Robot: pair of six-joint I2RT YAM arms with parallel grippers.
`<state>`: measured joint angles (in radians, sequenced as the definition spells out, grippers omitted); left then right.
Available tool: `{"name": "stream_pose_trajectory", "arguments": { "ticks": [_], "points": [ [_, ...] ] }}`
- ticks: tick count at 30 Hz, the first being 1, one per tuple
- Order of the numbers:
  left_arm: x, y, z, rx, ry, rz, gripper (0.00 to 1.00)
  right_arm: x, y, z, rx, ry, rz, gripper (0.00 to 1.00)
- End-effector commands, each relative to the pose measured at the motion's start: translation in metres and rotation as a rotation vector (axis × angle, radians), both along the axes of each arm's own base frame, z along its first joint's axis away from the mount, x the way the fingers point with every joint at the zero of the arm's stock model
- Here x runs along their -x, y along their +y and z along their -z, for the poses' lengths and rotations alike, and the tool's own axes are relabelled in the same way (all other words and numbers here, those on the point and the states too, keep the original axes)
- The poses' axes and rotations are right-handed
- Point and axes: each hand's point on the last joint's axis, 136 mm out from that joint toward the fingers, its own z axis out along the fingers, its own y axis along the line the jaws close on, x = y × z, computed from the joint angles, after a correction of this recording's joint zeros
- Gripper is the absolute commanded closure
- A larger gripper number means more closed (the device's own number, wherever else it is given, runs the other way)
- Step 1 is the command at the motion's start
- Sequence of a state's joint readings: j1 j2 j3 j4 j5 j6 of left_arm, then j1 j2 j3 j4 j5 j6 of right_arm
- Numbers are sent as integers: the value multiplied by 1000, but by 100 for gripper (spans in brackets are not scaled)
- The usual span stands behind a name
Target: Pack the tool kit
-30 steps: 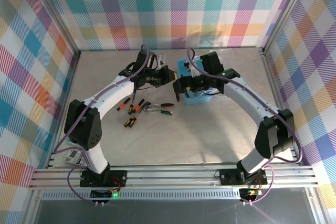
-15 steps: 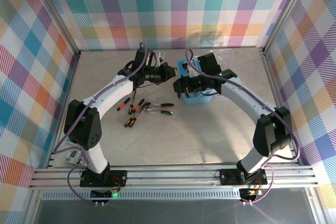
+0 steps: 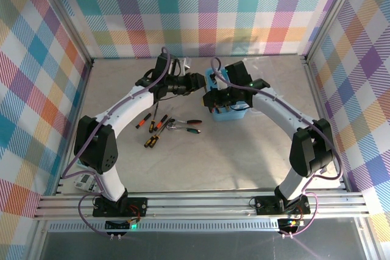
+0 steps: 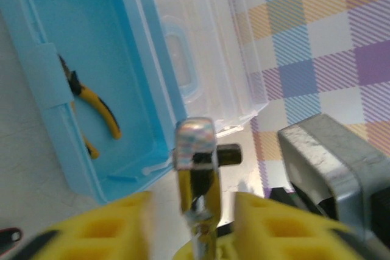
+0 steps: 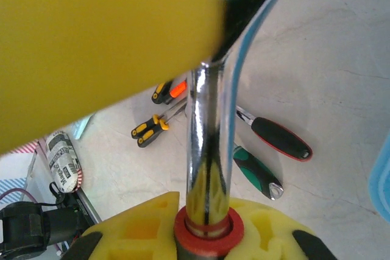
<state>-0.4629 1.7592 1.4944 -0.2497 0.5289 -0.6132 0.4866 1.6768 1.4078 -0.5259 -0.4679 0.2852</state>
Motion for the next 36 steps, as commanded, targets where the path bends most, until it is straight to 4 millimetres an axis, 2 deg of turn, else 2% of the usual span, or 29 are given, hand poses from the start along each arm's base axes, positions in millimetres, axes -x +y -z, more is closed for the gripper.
{"name": "stream_pose_trajectory", "arguments": {
  "ticks": [1, 2, 5, 8, 11, 14, 18, 28, 32, 36],
  "points": [
    [-8, 44, -20, -125, -65, -64, 4, -16, -32, -34, 53, -107, 53, 100],
    [-9, 59, -23, -174, -77, -89, 0, -22, -44, -30, 95, -103, 76, 100],
    [-8, 99, -26, -323, -96, -152, 0, -39, -79, -17, 252, -100, 137, 100],
    [-2, 131, -6, -472, -55, -192, 0, -61, -108, 0, 419, -103, 181, 100],
    [6, 150, 20, -579, 10, -206, 0, -81, -124, 18, 510, -77, 204, 100],
    [15, 152, 40, -594, 54, -198, 0, -97, -132, 32, 565, -61, 216, 100],
    [23, 152, 57, -581, 89, -193, 0, -115, -145, 48, 655, -39, 247, 100],
    [20, 147, 61, -570, 95, -176, 0, -133, -176, 70, 845, -14, 357, 100],
    [19, 147, 63, -575, 99, -174, 0, -133, -179, 76, 865, -5, 364, 89],
    [22, 151, 68, -602, 110, -175, 0, -135, -176, 71, 847, -12, 363, 75]
  ]
}}
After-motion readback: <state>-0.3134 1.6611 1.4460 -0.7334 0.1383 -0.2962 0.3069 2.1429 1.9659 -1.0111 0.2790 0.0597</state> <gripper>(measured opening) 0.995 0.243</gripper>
